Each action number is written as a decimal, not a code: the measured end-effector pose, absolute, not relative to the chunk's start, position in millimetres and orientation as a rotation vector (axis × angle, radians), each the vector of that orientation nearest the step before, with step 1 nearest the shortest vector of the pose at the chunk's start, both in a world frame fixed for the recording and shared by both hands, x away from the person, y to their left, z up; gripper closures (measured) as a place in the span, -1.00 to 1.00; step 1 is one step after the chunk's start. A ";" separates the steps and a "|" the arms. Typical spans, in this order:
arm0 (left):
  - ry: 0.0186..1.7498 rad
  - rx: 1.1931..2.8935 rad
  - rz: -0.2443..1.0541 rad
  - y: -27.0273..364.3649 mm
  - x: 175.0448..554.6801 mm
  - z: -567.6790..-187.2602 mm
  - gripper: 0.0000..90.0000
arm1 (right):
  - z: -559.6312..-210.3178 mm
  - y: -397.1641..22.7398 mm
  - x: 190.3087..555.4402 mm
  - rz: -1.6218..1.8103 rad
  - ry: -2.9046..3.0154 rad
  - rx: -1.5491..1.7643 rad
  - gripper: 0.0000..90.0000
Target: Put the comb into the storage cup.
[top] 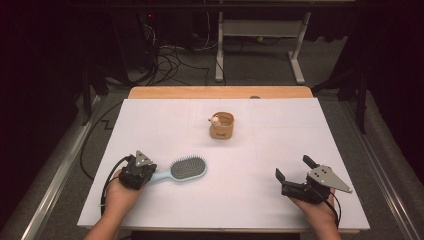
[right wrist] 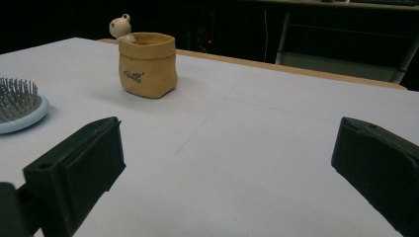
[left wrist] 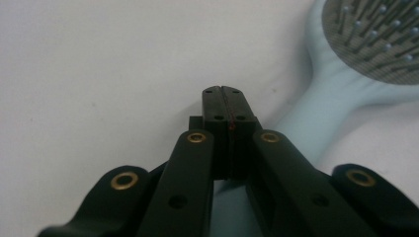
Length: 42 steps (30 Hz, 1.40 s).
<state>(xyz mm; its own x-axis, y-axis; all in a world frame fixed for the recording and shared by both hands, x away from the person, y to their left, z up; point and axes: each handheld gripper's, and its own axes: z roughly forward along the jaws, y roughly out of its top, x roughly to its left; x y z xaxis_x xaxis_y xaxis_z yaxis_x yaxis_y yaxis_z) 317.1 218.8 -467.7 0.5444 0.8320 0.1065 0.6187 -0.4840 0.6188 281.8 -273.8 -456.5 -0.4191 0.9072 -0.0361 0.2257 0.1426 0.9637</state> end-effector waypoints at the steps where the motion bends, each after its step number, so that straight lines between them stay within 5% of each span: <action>1: 1.163 2.261 0.541 218.0 313.0 -467.9 1.00 | -456.4 -273.8 281.7 1.310 1.759 1.091 -0.99; 36: 1.054 2.160 0.363 218.7 279.6 -468.4 1.00 | -454.8 -276.0 280.5 1.311 1.745 1.095 -0.99; 42: 1.039 2.068 0.412 228.5 278.4 -463.3 0.84 | -454.8 -275.3 280.3 1.308 1.747 1.089 -0.99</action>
